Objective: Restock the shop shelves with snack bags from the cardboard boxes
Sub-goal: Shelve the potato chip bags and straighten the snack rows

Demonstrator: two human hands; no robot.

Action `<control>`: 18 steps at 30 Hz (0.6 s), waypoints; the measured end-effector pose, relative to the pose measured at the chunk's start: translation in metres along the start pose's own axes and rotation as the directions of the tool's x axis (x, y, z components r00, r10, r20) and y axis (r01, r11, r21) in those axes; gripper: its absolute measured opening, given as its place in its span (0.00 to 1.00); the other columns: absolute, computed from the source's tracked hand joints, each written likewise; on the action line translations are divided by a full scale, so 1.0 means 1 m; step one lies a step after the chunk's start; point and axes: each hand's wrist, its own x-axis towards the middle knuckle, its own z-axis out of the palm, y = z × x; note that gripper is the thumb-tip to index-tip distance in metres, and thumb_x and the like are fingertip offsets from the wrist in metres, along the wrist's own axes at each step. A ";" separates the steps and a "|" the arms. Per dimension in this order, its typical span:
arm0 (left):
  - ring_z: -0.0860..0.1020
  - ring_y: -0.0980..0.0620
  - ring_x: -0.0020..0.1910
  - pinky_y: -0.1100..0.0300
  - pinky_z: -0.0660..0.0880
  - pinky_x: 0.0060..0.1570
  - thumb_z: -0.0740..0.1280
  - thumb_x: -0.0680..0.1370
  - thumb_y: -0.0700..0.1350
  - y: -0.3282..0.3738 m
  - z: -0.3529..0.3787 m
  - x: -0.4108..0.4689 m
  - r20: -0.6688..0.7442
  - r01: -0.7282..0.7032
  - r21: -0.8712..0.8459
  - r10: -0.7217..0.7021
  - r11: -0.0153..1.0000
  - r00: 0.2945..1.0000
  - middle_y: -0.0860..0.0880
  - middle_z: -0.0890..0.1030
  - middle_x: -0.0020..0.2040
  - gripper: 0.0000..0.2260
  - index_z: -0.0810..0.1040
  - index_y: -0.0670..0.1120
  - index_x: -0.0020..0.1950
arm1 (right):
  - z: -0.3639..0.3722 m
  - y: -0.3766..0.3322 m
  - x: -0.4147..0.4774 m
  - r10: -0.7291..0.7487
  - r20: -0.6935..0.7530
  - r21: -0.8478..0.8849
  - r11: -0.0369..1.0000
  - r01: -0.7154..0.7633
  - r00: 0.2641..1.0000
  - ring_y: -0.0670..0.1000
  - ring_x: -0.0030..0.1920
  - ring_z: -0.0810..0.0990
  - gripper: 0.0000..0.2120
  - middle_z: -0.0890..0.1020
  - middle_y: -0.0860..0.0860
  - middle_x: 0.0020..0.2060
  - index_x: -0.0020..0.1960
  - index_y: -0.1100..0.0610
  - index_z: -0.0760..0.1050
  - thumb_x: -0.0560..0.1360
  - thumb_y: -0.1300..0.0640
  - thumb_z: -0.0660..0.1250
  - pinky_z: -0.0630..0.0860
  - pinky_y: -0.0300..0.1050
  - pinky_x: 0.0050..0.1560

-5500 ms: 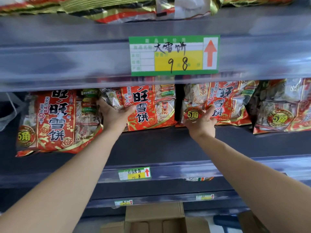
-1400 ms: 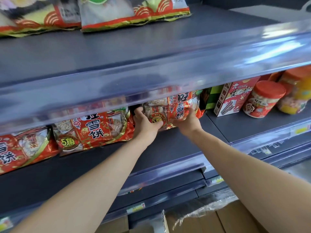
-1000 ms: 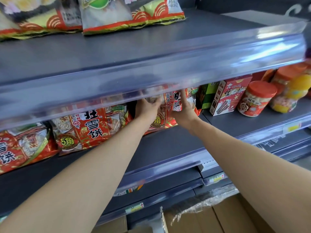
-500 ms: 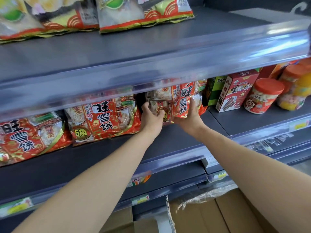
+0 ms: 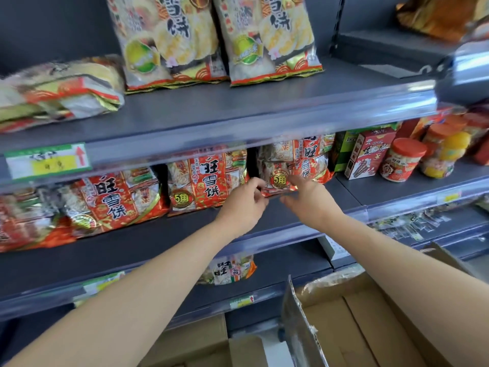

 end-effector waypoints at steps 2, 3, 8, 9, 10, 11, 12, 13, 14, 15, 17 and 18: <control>0.77 0.51 0.49 0.57 0.73 0.49 0.64 0.79 0.43 0.004 -0.020 -0.026 0.025 -0.072 0.054 0.071 0.996 0.997 0.51 0.77 0.49 0.15 0.71 0.47 0.66 | -0.008 -0.018 -0.023 -0.045 -0.029 -0.096 0.994 0.042 0.999 0.59 0.62 0.73 0.24 0.75 0.59 0.62 0.70 0.60 0.66 0.78 0.52 0.64 0.74 0.50 0.57; 0.77 0.51 0.50 0.57 0.74 0.50 0.64 0.79 0.43 0.007 -0.032 -0.039 0.033 -0.106 0.072 0.104 0.992 0.994 0.51 0.78 0.49 0.15 0.71 0.47 0.66 | -0.013 -0.029 -0.035 -0.072 -0.048 -0.123 0.990 0.066 0.996 0.58 0.62 0.72 0.23 0.76 0.59 0.62 0.69 0.60 0.67 0.78 0.51 0.64 0.73 0.50 0.58; 0.77 0.51 0.51 0.53 0.74 0.55 0.64 0.79 0.42 0.017 -0.095 -0.093 0.015 -0.267 0.201 0.270 0.943 0.963 0.51 0.79 0.50 0.15 0.72 0.47 0.66 | -0.046 -0.091 -0.081 -0.182 -0.181 -0.225 0.964 0.140 0.967 0.57 0.62 0.72 0.20 0.78 0.56 0.59 0.64 0.60 0.73 0.77 0.50 0.65 0.72 0.49 0.58; 0.77 0.51 0.51 0.54 0.73 0.54 0.64 0.79 0.43 0.019 -0.110 -0.101 -0.004 -0.296 0.227 0.305 0.928 0.952 0.51 0.79 0.51 0.16 0.72 0.48 0.66 | -0.053 -0.106 -0.088 -0.207 -0.211 -0.246 0.957 0.153 0.955 0.57 0.62 0.72 0.19 0.78 0.56 0.58 0.63 0.60 0.74 0.77 0.50 0.65 0.72 0.51 0.59; 0.76 0.51 0.51 0.56 0.73 0.54 0.64 0.78 0.43 0.021 -0.126 -0.108 -0.026 -0.320 0.252 0.337 0.913 0.941 0.51 0.79 0.51 0.16 0.72 0.48 0.66 | -0.060 -0.120 -0.093 -0.229 -0.235 -0.261 0.951 0.165 0.945 0.57 0.63 0.72 0.20 0.78 0.56 0.59 0.64 0.59 0.73 0.77 0.50 0.65 0.71 0.51 0.60; 0.76 0.51 0.51 0.57 0.72 0.52 0.64 0.78 0.43 0.023 -0.141 -0.116 -0.049 -0.340 0.279 0.366 0.898 0.929 0.51 0.79 0.52 0.16 0.71 0.48 0.66 | -0.065 -0.135 -0.098 -0.248 -0.250 -0.272 0.946 0.178 0.936 0.56 0.64 0.71 0.20 0.77 0.56 0.60 0.66 0.58 0.72 0.77 0.50 0.64 0.70 0.51 0.62; 0.76 0.51 0.51 0.58 0.70 0.51 0.64 0.78 0.43 0.023 -0.157 -0.122 -0.067 -0.351 0.307 0.388 0.885 0.919 0.50 0.78 0.53 0.16 0.71 0.48 0.67 | -0.070 -0.151 -0.103 -0.263 -0.263 -0.270 0.944 0.191 0.928 0.56 0.65 0.70 0.21 0.76 0.55 0.62 0.68 0.57 0.71 0.78 0.50 0.64 0.69 0.50 0.63; 0.76 0.51 0.52 0.59 0.70 0.50 0.64 0.78 0.43 0.021 -0.173 -0.128 -0.084 -0.354 0.335 0.402 0.873 0.912 0.50 0.78 0.55 0.17 0.71 0.48 0.67 | -0.074 -0.166 -0.106 -0.278 -0.275 -0.262 0.943 0.206 0.920 0.55 0.67 0.69 0.22 0.75 0.55 0.64 0.69 0.56 0.69 0.78 0.49 0.63 0.68 0.50 0.64; 0.75 0.51 0.53 0.58 0.70 0.52 0.64 0.78 0.43 0.019 -0.189 -0.134 -0.105 -0.351 0.364 0.412 0.863 0.905 0.51 0.77 0.56 0.17 0.70 0.48 0.67 | -0.076 -0.181 -0.108 -0.296 -0.284 -0.254 0.940 0.226 0.912 0.54 0.68 0.68 0.23 0.74 0.54 0.66 0.70 0.56 0.68 0.78 0.49 0.64 0.67 0.49 0.65; 0.75 0.51 0.54 0.58 0.70 0.53 0.64 0.78 0.43 0.014 -0.205 -0.138 -0.132 -0.339 0.390 0.416 0.856 0.900 0.51 0.77 0.56 0.17 0.70 0.48 0.67 | -0.076 -0.195 -0.108 -0.317 -0.286 -0.252 0.935 0.249 0.904 0.54 0.69 0.68 0.24 0.73 0.54 0.67 0.71 0.55 0.67 0.78 0.48 0.64 0.67 0.49 0.66; 0.75 0.52 0.54 0.59 0.70 0.52 0.65 0.78 0.44 0.002 -0.236 -0.143 -0.195 -0.297 0.425 0.406 0.855 0.893 0.51 0.77 0.55 0.17 0.70 0.48 0.67 | -0.074 -0.222 -0.103 -0.353 -0.272 -0.256 0.923 0.286 0.895 0.54 0.70 0.67 0.25 0.72 0.54 0.68 0.72 0.55 0.66 0.78 0.48 0.64 0.67 0.49 0.67; 0.75 0.52 0.53 0.60 0.69 0.51 0.65 0.78 0.44 -0.004 -0.251 -0.144 -0.225 -0.271 0.435 0.395 0.859 0.891 0.51 0.77 0.54 0.17 0.71 0.48 0.67 | -0.072 -0.235 -0.099 -0.368 -0.258 -0.263 0.917 0.302 0.893 0.54 0.69 0.67 0.25 0.72 0.54 0.68 0.72 0.55 0.66 0.78 0.49 0.64 0.67 0.50 0.67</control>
